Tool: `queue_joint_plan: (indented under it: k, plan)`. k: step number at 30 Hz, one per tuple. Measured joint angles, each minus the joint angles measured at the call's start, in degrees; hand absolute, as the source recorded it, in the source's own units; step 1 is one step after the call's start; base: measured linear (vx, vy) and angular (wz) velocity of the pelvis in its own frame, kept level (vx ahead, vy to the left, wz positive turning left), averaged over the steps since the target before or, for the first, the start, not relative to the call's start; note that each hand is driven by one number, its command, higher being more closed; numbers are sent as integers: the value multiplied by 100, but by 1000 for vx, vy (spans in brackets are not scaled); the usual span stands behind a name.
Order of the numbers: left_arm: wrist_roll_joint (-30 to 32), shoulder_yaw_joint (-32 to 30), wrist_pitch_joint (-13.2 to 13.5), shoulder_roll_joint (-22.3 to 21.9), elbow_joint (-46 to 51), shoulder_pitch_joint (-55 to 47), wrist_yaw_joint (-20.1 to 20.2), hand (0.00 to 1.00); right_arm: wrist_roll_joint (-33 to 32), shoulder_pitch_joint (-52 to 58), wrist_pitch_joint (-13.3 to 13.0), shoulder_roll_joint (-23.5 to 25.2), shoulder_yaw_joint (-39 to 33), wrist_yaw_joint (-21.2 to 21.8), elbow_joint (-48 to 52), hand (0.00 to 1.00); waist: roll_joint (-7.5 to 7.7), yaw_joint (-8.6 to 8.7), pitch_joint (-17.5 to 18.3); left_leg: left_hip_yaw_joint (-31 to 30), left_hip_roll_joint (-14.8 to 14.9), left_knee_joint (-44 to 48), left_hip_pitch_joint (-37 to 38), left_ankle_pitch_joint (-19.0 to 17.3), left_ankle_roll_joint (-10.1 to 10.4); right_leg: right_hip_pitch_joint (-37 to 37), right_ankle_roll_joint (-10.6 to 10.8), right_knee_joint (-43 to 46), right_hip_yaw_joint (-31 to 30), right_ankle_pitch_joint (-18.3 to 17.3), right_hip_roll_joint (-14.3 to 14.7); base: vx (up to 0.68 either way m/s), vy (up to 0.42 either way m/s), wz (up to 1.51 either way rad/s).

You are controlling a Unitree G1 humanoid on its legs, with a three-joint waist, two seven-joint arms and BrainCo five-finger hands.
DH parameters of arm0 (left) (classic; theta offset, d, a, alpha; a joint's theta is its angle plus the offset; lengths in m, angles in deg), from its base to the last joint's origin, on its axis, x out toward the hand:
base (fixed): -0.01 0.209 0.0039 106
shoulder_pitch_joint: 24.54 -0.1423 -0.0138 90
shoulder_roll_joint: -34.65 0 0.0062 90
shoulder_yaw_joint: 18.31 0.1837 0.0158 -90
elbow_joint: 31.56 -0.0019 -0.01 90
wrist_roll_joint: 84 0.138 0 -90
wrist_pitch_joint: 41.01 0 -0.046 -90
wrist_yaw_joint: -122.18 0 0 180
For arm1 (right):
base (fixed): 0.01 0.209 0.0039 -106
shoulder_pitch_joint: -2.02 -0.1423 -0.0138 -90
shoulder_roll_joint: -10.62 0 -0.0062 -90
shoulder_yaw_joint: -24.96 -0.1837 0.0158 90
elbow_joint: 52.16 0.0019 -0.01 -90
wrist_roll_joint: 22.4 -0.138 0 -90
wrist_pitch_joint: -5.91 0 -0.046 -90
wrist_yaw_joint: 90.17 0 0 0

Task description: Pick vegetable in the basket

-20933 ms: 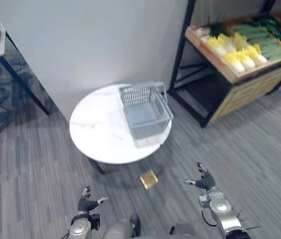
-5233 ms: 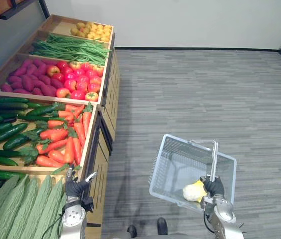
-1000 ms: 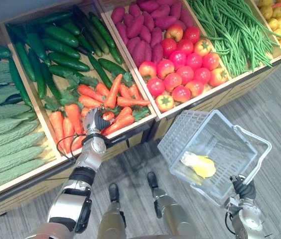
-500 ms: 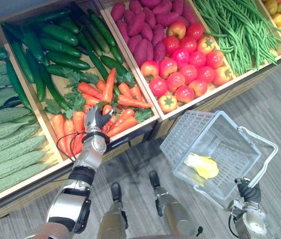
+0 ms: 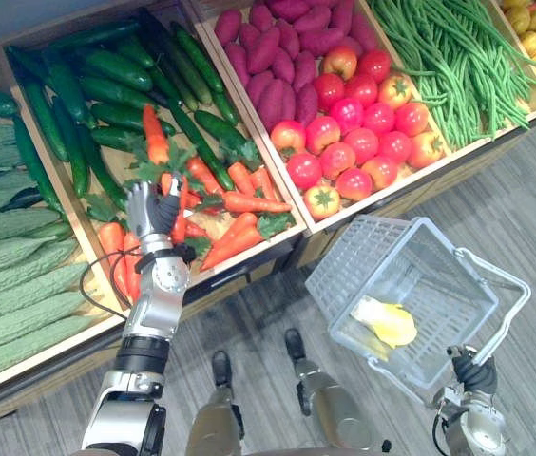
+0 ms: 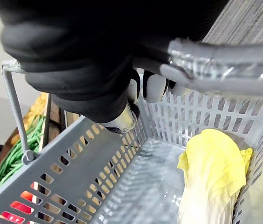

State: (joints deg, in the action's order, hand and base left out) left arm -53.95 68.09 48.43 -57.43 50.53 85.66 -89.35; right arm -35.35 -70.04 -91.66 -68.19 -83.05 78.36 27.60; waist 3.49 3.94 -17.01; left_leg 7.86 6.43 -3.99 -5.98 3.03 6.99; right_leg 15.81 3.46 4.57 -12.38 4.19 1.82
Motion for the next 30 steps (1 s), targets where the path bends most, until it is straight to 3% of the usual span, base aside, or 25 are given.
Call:
queue_joint_plan:
  k: [2, 5, 8, 10, 14, 18, 21, 22, 23, 24, 25, 26, 27, 29, 30]
  plan:
    - [-27, -68, 85, -135, 248, -118, -41, 100, 4, 2, 0, 1, 1, 24, -3, 100, -1, -2, 1, 0, -29, -3, 55, -3, -4, -59, 1, -15, -5, -1, 0, 5, 19, -2]
    - [-263, -101, 319, -421, 974, -584, -103, 100, 9, 20, 4, 19, 13, 39, -14, 100, -100, -9, 74, 7, -35, -1, 122, -21, -35, -132, 5, -37, -26, -1, -1, 7, 24, -1]
    - [-360, -113, 367, -648, 1152, -865, -99, 100, 10, 102, 11, 28, 3, 39, -12, 100, -212, -30, 265, 23, -35, -46, 165, 1, -61, -166, 6, -79, -20, 3, -1, 11, 6, -1]
    - [-774, -100, 567, -887, 1324, -1172, 23, 100, 15, 137, 16, 84, -27, 32, -11, 100, -286, -66, 448, 90, -33, -103, 230, 2, -60, -180, 7, -93, -55, 4, 11, 36, 18, -12]
    - [-1078, 68, 722, -1165, 1532, -1575, 217, 100, 20, 107, 36, 132, 4, 33, 76, 100, -294, -176, 565, 378, -17, 27, 353, -94, -112, -260, 53, -167, -352, 69, 62, 12, 29, -40]
    - [-1153, 411, 777, -1257, 1698, -1831, 425, 100, 80, -45, 87, 245, 262, 51, 548, 100, -269, -230, 580, 871, 96, 852, 172, -588, -103, -232, 157, -246, -911, 136, 172, -24, 40, -71]
    - [-1149, 788, 837, -1328, 1708, -1840, 543, 100, 230, -127, 157, 275, 555, 83, 907, 100, -274, -344, 585, 1311, 489, 2100, -148, -1310, -69, -177, 256, -244, -1306, 199, 418, -57, 61, -90]
    - [-1147, 859, 845, -1331, 1709, -1850, 561, 100, 238, -165, 160, 294, 599, 111, 965, 100, -278, -349, 588, 1372, 570, 2309, -214, -1408, -102, -146, 259, -276, -1193, 192, 419, -112, 48, -104]
    - [-1144, 929, 851, -1330, 1708, -1886, 642, 100, 271, -260, 161, 357, 651, 154, 998, 100, -274, -342, 584, 1543, 709, 2495, -248, -1541, -155, -117, 226, -388, -762, 103, 379, -121, 16, -88]
    - [-1145, 967, 851, -1312, 1702, -1917, 666, 100, 289, -296, 163, 401, 723, 153, 989, 100, -278, -313, 585, 1792, 836, 2503, -184, -1568, -204, -15, 38, -401, 196, -180, 172, -118, 9, -88]
    - [-1145, 964, 851, -1327, 1702, -1916, 666, 100, 293, -303, 162, 428, 753, 153, 987, 100, -274, -322, 587, 1936, 930, 2499, -145, -1574, -214, 48, -103, -326, 783, -257, 22, -68, -8, -85]
    - [-1144, 944, 852, -1285, 1689, -1923, 670, 100, 295, -344, 162, 480, 808, 151, 942, 100, -230, -344, 606, 2161, 959, 2492, -77, -1580, -222, 181, -318, -125, 1749, -366, -264, 25, 23, -116]
    - [-1145, 741, 849, -1169, 1564, -1966, 673, 100, 298, -588, 165, 498, 918, 147, 629, 100, -157, -344, 646, 2618, 931, 2369, 188, -1581, -220, 191, -608, 25, 3168, -529, -715, 57, 4, -133]
    - [-1144, 548, 849, -1122, 1487, -2039, 696, 100, 341, -893, 178, 498, 1057, 145, 295, 100, -159, -442, 647, 3217, 1020, 2108, 583, -1541, -152, 109, -785, 164, 4324, -573, -1007, 79, -65, -155]
    - [-1139, 549, 851, -1123, 1444, -2040, 702, 100, 358, -926, 180, 499, 1083, 148, 241, 100, -137, -459, 659, 3319, 957, 2096, 657, -1563, -115, 111, -772, 147, 4408, -482, -1019, 91, -119, -146]
